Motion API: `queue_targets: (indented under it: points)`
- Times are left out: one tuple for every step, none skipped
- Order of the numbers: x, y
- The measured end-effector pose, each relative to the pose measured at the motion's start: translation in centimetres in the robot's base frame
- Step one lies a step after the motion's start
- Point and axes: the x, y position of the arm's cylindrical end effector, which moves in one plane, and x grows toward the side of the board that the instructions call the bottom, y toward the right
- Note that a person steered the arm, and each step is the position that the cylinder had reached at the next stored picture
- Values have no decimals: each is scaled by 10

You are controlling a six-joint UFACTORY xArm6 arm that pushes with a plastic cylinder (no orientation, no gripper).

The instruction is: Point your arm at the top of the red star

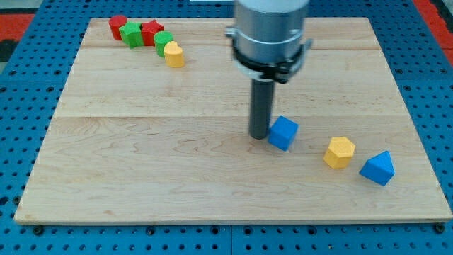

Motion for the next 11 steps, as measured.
queue_targets:
  points:
    - [0, 42]
    - [-3, 44]
    - [-10, 52]
    - [-57, 5]
    - [-115, -27]
    - [-163, -52]
    - [-204, -77]
    - [-240, -99]
    - [-269, -140]
    - [-289, -201]
    - [-277, -238]
